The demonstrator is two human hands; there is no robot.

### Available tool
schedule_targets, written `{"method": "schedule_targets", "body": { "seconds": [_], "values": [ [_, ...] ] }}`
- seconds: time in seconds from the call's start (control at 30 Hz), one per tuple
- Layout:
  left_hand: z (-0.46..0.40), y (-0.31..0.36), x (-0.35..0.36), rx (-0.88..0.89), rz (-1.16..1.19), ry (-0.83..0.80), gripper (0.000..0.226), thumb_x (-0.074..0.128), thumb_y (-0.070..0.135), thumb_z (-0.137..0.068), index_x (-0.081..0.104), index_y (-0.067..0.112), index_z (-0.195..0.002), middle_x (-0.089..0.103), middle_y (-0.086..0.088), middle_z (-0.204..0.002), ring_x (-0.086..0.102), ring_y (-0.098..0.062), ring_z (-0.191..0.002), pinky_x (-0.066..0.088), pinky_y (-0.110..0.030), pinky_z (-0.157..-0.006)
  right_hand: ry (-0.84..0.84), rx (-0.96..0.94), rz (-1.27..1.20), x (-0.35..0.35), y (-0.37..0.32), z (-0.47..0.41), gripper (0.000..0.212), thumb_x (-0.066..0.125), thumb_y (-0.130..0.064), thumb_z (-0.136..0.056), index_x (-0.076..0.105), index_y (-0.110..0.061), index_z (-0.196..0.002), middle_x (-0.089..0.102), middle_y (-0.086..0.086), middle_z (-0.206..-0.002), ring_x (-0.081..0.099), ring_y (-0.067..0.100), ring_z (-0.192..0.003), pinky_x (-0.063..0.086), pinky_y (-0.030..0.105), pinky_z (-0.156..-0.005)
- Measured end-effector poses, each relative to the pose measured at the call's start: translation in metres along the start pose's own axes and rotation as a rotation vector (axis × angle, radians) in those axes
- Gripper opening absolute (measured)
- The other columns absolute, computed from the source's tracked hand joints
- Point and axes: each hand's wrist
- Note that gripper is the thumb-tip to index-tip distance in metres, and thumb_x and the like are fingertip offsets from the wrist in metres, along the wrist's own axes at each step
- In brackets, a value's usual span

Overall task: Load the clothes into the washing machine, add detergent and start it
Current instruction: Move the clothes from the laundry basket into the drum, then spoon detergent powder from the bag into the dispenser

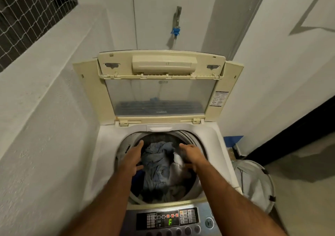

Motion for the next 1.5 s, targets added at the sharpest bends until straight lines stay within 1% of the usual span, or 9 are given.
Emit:
{"method": "schedule_targets", "body": {
  "seconds": [0.1, 0.33, 0.5, 0.67, 0.77, 0.97, 1.17, 1.37, 1.5],
  "values": [
    [-0.012, 0.002, -0.002, -0.008, 0.038, -0.007, 0.065, 0.051, 0.053, -0.093, 0.038, 0.016, -0.144, 0.041, -0.01, -0.148, 0.044, -0.03, -0.129, 0.046, -0.043, -0.089, 0.016, 0.013, -0.046, -0.015, -0.011, -0.003, 0.02, 0.06, -0.034, -0.095, 0.061, -0.014, -0.1, 0.064, 0.011, -0.103, 0.06, 0.027, -0.096, 0.048, 0.039, -0.076],
    [-0.032, 0.012, -0.001, -0.04, 0.158, -0.043, 0.068, 0.053, 0.054, -0.091, 0.038, 0.016, -0.145, 0.045, -0.015, -0.144, 0.049, -0.03, -0.126, 0.05, -0.041, -0.083, 0.021, 0.016, -0.124, -0.009, -0.024, -0.024, 0.034, 0.058, -0.036, -0.096, 0.057, -0.013, -0.121, 0.062, 0.011, -0.113, 0.061, 0.024, -0.096, 0.055, 0.04, -0.079],
    [-0.052, 0.026, 0.009, -0.061, 0.268, -0.07, 0.063, 0.049, 0.047, -0.096, 0.034, 0.012, -0.146, 0.043, -0.016, -0.145, 0.048, -0.032, -0.128, 0.048, -0.042, -0.089, 0.008, 0.025, -0.199, 0.006, -0.036, -0.046, 0.037, 0.055, -0.042, -0.096, 0.059, -0.015, -0.121, 0.06, 0.011, -0.112, 0.059, 0.023, -0.091, 0.055, 0.034, -0.067],
    [-0.071, 0.034, 0.023, -0.074, 0.308, -0.062, 0.058, 0.051, 0.044, -0.096, 0.037, 0.016, -0.145, 0.045, -0.015, -0.145, 0.049, -0.031, -0.127, 0.047, -0.044, -0.099, -0.028, 0.078, -0.277, 0.025, -0.039, -0.075, 0.056, 0.05, -0.057, -0.093, 0.058, -0.014, -0.129, 0.06, 0.011, -0.121, 0.062, 0.025, -0.099, 0.057, 0.035, -0.067],
    [-0.082, 0.039, 0.034, -0.081, 0.33, -0.078, 0.06, 0.053, 0.045, -0.095, 0.037, 0.014, -0.145, 0.045, -0.014, -0.145, 0.049, -0.03, -0.128, 0.047, -0.043, -0.1, -0.053, 0.103, -0.399, 0.037, -0.045, -0.087, 0.064, 0.045, -0.059, -0.095, 0.051, -0.009, -0.135, 0.059, 0.012, -0.122, 0.062, 0.026, -0.102, 0.057, 0.04, -0.076],
    [-0.097, 0.043, 0.047, -0.067, 0.442, -0.055, 0.053, 0.054, 0.037, -0.095, 0.045, 0.005, -0.137, 0.046, -0.017, -0.143, 0.05, -0.03, -0.127, 0.046, -0.038, -0.09, -0.075, 0.142, -0.643, 0.054, -0.045, -0.102, 0.076, 0.038, -0.061, -0.096, 0.035, -0.007, -0.148, 0.047, 0.021, -0.144, 0.052, 0.035, -0.128, 0.049, 0.044, -0.096],
    [-0.108, 0.043, 0.053, -0.06, 0.495, -0.046, 0.046, 0.053, 0.039, -0.096, 0.051, 0.007, -0.129, 0.051, -0.015, -0.138, 0.051, -0.028, -0.126, 0.046, -0.038, -0.094, -0.043, 0.07, -0.725, 0.062, -0.04, -0.115, 0.062, 0.039, -0.059, -0.097, 0.047, -0.012, -0.137, 0.061, 0.016, -0.112, 0.063, 0.028, -0.105, 0.052, 0.042, -0.093],
    [-0.118, 0.037, 0.056, -0.048, 0.492, -0.05, 0.051, 0.051, 0.045, -0.095, 0.052, 0.009, -0.13, 0.057, -0.01, -0.134, 0.056, -0.025, -0.121, 0.045, -0.044, -0.097, -0.028, 0.035, -0.669, 0.059, -0.033, -0.124, 0.061, 0.038, -0.059, -0.097, 0.043, -0.015, -0.138, 0.064, 0.016, -0.116, 0.067, 0.027, -0.105, 0.054, 0.038, -0.085],
    [-0.117, 0.039, 0.057, -0.054, 0.512, -0.017, 0.053, 0.051, 0.041, -0.096, 0.049, 0.004, -0.133, 0.056, -0.015, -0.134, 0.055, -0.027, -0.123, 0.044, -0.043, -0.099, -0.007, 0.032, -0.654, 0.061, -0.034, -0.127, 0.058, 0.036, -0.058, -0.099, 0.046, -0.016, -0.137, 0.066, 0.015, -0.112, 0.067, 0.026, -0.102, 0.051, 0.04, -0.095]
  ]
}}
Point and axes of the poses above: each hand's wrist, its own z-axis away from the middle knuckle, its own x-axis out of the palm, y = z × x
